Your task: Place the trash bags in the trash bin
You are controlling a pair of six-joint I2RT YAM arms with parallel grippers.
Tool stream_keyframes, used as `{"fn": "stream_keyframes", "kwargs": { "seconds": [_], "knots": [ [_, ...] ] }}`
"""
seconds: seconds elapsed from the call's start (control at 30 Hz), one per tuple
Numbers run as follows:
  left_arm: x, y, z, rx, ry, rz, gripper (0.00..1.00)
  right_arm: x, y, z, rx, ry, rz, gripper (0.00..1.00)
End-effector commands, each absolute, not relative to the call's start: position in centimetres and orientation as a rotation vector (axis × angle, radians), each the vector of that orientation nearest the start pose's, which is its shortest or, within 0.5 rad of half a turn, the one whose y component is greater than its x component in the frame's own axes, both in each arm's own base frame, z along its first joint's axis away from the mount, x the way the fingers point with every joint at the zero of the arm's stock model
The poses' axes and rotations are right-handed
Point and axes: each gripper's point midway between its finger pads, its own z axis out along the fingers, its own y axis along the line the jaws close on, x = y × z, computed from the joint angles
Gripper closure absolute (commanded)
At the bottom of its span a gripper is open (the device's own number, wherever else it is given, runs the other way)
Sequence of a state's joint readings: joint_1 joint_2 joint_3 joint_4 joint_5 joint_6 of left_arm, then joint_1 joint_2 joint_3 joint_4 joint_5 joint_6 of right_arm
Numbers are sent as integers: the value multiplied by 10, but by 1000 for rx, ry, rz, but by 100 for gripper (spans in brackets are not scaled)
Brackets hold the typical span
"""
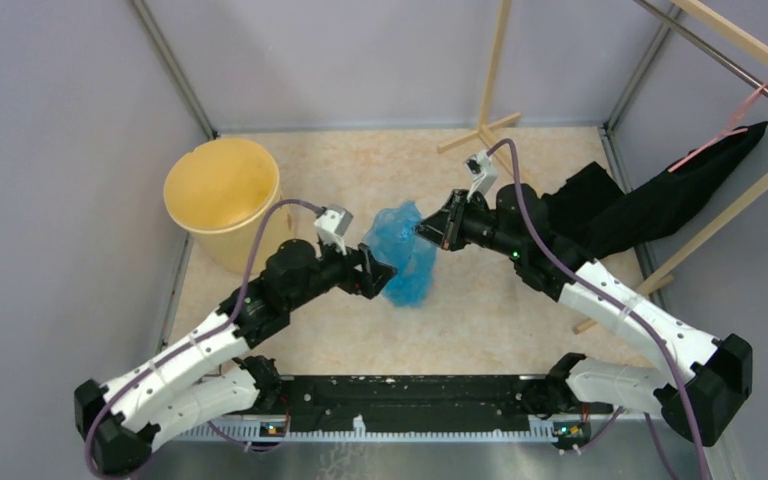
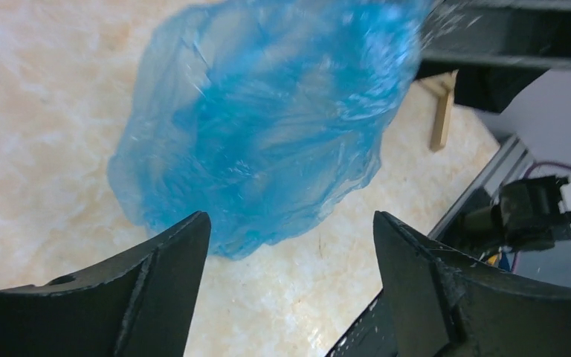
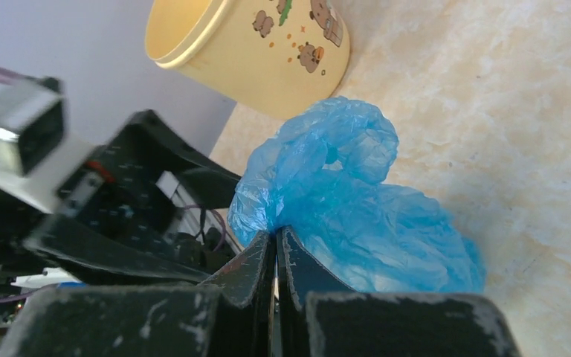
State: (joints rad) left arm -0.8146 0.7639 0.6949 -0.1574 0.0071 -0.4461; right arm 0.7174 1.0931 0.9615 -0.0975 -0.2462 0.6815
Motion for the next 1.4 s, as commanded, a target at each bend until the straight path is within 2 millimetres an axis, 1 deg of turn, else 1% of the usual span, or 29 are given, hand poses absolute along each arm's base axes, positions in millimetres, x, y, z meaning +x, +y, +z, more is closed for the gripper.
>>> {"fn": "stream_keyframes", "kwargs": {
  "seconds": [0.0, 0.1, 0.17, 0.2, 0.27, 0.37, 0.43, 0.6, 0.7, 0.83, 0.87, 0.97, 1.03, 1.13, 1.2, 1.23, 1.3, 1.37],
  "knots": [
    [198, -271, 231, 440, 1934, -983, 9, 231, 299, 326, -219, 1843, 1276, 100],
    [204, -276, 219, 424, 1974, -945, 7, 230, 299, 329, -211, 1836, 1292, 100],
    [213, -273, 211, 379, 1995, -883, 7, 230, 300, 329, -213, 1832, 1300, 100],
    [221, -267, 206, 336, 2005, -828, 7, 229, 300, 330, -214, 1830, 1303, 100],
    [229, -260, 205, 288, 2003, -771, 9, 229, 300, 327, -213, 1836, 1302, 100],
    [234, -259, 212, 271, 1969, -763, 17, 229, 300, 322, -213, 1848, 1297, 100],
    [237, -260, 218, 269, 1940, -770, 25, 230, 300, 317, -213, 1857, 1291, 100],
    [243, -257, 227, 276, 1896, -733, 53, 234, 300, 314, -222, 1858, 1262, 100],
    [246, -250, 234, 267, 1875, -700, 70, 236, 299, 310, -231, 1866, 1233, 100],
    [240, -239, 246, 257, 1863, -684, 91, 240, 293, 299, -245, 1900, 1155, 100],
    [237, -236, 251, 254, 1861, -685, 99, 241, 290, 293, -243, 1918, 1127, 100],
    [225, -220, 269, 213, 1861, -703, 100, 239, 281, 280, -244, 1977, 1067, 100],
    [210, -215, 283, 216, 1846, -766, 100, 232, 280, 277, -266, 2001, 1069, 100],
    [186, -211, 308, 217, 1793, -899, 100, 219, 282, 286, -309, 1992, 1135, 100],
    [176, -208, 322, 206, 1768, -959, 100, 210, 286, 294, -335, 1969, 1198, 100],
    [172, -207, 328, 200, 1762, -974, 100, 208, 286, 298, -337, 1953, 1213, 100],
    [172, -204, 334, 179, 1767, -976, 100, 212, 285, 299, -321, 1937, 1201, 97],
    [176, -203, 333, 158, 1791, -954, 100, 225, 278, 285, -261, 1984, 1108, 95]
  ]
}}
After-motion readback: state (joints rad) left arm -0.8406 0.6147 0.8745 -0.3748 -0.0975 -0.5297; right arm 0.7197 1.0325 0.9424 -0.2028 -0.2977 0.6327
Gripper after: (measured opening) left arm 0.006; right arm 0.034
